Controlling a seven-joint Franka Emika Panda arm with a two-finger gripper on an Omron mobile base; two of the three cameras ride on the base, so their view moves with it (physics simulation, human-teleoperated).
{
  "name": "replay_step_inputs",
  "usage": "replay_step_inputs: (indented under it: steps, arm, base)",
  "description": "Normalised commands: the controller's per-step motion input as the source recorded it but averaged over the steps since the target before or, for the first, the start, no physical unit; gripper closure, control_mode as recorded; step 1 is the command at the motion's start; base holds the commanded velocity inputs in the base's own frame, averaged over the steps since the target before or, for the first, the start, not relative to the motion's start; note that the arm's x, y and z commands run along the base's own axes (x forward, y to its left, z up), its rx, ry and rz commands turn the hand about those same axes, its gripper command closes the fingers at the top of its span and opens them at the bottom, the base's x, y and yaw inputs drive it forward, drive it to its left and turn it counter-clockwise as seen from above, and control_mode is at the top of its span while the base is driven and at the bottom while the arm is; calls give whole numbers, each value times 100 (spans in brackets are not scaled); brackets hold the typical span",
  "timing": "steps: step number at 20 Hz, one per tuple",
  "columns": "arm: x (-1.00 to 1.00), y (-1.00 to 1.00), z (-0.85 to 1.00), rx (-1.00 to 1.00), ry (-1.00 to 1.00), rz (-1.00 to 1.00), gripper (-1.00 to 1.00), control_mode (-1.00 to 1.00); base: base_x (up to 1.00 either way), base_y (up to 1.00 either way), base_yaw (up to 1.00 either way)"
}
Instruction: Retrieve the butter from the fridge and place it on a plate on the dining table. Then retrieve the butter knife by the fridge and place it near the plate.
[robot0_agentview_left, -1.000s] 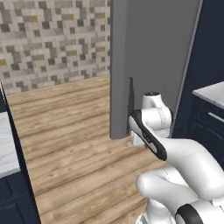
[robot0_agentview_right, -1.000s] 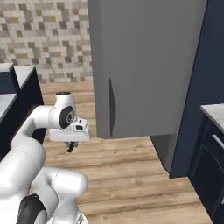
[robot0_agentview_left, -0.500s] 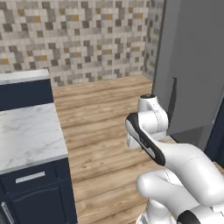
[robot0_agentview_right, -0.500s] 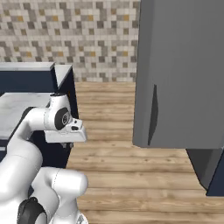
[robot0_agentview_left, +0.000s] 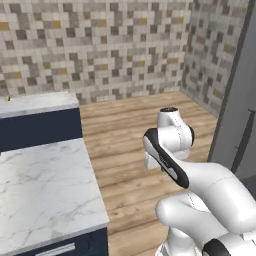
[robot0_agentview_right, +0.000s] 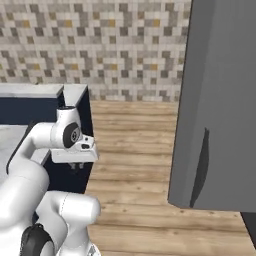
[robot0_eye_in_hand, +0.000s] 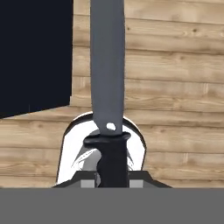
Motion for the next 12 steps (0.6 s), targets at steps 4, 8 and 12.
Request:
replay_step_inputs:
  steps: [4,8,12]
  arm:
    - [0,0,0,0,0,0,100,100]
    - [0,0,0,0,0,0,100,100]
    - [0,0,0,0,0,0,100,100]
  base:
    - [76,0,14]
    - [88,10,4]
    - [100,16,0]
